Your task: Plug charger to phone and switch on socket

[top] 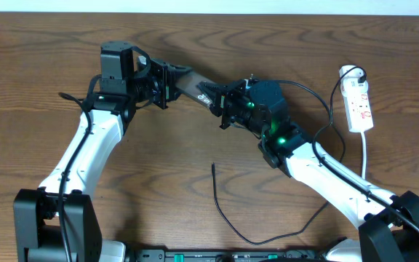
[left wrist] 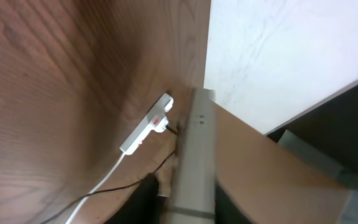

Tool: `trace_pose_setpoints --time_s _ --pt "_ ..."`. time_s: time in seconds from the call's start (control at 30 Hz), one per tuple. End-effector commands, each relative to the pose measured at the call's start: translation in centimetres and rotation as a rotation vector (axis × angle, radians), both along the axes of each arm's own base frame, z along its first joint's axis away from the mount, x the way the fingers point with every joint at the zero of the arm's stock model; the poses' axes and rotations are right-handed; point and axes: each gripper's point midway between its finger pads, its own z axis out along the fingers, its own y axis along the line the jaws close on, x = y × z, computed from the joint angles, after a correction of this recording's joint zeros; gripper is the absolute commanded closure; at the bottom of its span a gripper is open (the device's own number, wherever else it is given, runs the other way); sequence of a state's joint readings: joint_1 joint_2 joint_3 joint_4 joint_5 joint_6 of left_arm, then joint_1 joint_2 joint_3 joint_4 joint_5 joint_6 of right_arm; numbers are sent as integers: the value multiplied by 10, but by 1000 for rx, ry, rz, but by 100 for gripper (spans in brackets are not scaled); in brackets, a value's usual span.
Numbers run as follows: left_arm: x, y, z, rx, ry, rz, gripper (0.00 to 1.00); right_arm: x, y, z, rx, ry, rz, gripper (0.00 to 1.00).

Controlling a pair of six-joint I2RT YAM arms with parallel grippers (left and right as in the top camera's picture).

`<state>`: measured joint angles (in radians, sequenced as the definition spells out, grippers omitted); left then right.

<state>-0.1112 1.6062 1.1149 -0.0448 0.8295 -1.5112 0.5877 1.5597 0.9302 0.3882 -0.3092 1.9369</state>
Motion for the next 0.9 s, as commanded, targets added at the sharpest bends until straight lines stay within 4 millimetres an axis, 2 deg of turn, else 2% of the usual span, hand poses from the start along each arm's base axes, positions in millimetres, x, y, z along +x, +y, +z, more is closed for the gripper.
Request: trace_pose_setpoints --time_s 0.0,0.03,0.43,0.47,0.53,0.57,0.73,0.8,0.87 --pt "4 2 12 4 -39 8 90 -7 10 16 32 -25 41 99" --pt "4 2 12 5 -38 9 92 -7 10 16 32 -25 41 99" --pt "4 3 11 7 -39 11 93 -8 11 17 33 -24 47 99" --pt "4 3 12 7 -39 11 92 -8 11 17 33 -25 47 96" --pt "4 4 12 7 -40 13 93 -8 11 17 33 -24 47 78" --pt "5 5 12 9 -43 14 93 -8 11 17 33 -24 47 73" --pt "7 13 12 12 -52 23 92 -7 10 17 33 -24 45 63" --pt "8 16 12 12 -52 30 92 -7 10 17 33 -25 45 53" --pt "10 22 12 17 -58 41 93 -7 10 17 33 -25 45 30"
